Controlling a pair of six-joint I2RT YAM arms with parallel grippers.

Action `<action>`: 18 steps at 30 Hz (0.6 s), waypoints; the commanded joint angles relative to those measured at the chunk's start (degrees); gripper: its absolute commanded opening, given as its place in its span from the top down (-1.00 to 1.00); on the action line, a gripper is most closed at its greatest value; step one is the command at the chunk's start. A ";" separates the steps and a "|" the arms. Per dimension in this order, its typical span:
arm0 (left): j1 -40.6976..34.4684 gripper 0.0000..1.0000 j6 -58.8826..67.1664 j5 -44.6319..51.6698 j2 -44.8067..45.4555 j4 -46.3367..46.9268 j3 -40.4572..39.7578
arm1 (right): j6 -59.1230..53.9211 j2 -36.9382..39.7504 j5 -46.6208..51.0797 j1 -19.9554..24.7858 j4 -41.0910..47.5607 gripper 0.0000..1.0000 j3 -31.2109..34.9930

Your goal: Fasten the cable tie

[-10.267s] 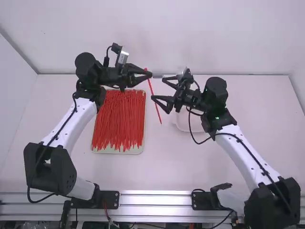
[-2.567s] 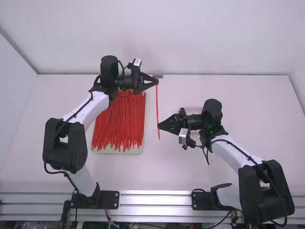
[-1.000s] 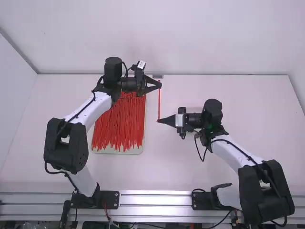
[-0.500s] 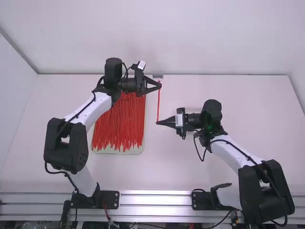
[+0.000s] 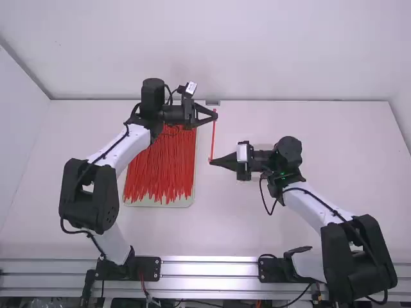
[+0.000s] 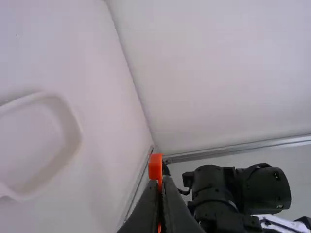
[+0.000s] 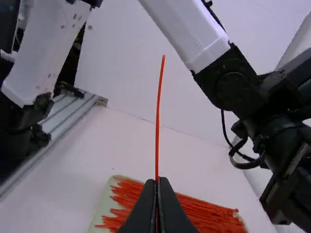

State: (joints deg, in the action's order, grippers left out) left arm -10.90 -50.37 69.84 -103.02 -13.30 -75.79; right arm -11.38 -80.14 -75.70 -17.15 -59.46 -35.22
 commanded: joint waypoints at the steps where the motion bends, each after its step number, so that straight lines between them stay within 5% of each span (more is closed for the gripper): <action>1: -0.48 0.95 5.18 1.29 -0.48 -0.48 0.22 | 10.95 -0.02 4.22 -0.15 -0.63 1.00 -0.17; 6: -0.48 0.96 14.36 4.85 -0.48 -3.52 0.22 | 29.00 -0.02 14.45 -0.04 0.50 1.00 -1.70; 18: -0.37 0.96 33.44 2.82 -0.48 -8.35 0.20 | 49.44 -0.02 15.91 2.25 4.37 1.00 -5.44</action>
State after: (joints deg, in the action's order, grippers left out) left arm -10.90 -23.97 72.18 -103.02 -21.34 -75.79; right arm 30.61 -80.14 -60.49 -15.42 -54.70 -38.74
